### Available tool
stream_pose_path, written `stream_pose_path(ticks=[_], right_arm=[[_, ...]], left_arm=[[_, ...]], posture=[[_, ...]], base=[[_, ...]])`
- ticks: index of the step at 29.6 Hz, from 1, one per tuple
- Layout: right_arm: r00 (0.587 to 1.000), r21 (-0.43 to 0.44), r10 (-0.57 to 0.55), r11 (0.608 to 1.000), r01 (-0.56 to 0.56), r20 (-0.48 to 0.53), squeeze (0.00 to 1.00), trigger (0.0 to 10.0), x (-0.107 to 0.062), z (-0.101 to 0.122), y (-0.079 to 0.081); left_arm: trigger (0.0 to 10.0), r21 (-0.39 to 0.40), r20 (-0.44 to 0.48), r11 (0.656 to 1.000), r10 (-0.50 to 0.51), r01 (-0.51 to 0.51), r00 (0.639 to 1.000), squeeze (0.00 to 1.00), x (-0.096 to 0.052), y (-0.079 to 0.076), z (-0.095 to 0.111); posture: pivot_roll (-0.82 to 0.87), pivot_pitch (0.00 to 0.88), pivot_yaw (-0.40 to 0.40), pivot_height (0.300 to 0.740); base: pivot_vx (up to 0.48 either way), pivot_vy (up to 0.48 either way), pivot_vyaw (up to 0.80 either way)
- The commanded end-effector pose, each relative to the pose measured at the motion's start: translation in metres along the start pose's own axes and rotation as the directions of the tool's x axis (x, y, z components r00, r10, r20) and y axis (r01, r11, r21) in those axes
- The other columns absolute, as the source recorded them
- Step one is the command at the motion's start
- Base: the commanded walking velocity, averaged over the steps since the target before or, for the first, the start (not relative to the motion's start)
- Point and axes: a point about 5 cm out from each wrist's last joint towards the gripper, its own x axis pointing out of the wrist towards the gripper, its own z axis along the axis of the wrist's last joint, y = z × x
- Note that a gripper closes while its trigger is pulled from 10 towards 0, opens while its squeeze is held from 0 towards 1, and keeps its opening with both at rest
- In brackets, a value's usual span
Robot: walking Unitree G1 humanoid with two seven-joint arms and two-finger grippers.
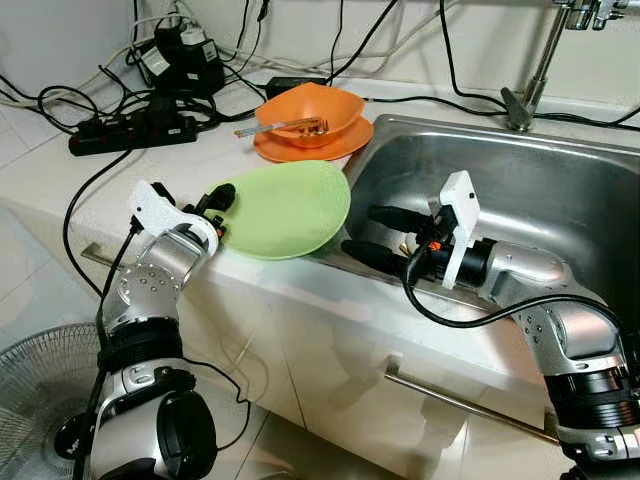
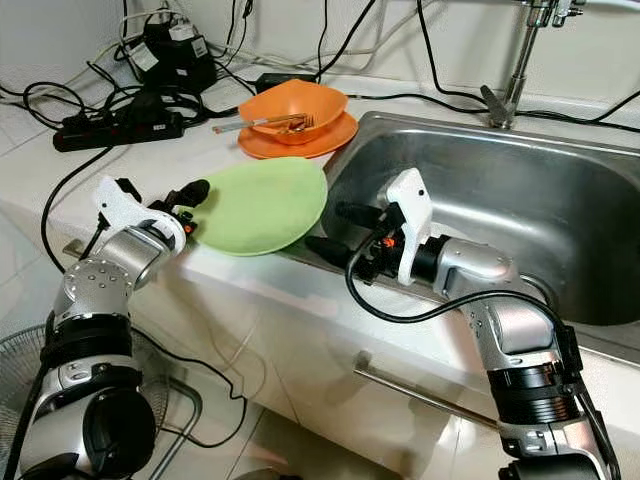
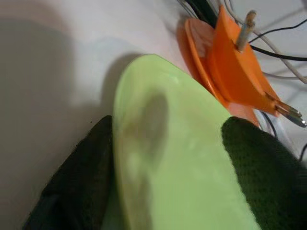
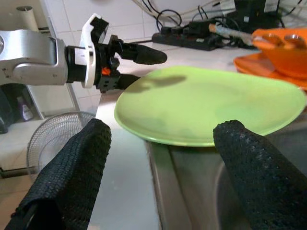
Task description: Kitchen organization
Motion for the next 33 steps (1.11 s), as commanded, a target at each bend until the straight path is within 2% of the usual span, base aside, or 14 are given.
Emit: stream_pose_path(ticks=[1,33], right_arm=[[0.999,-0.021,0.036,0.999,-0.036,0.010,0.00,10.0,0.0023,0.0051,0.0057],[0.999,-0.020,0.043,0.999,-0.043,-0.003,0.00,10.0,0.0049,0.0014,0.0076]], left_arm=[[0.0,-0.019,-0.033,1.000,0.021,-0.022,0.999,0.00,0.0006,0.0062,-0.0058],[0.0,-0.102,-0.021,0.994,0.025,-0.027,0.999,0.00,-0.0018,0.0109,-0.0006]], posture=[[-0.06,0.013,0.138,0.740],[-0.05,0.012,0.133,0.740]], base=[[0.000,0.000,0.00],[0.000,0.000,0.00]])
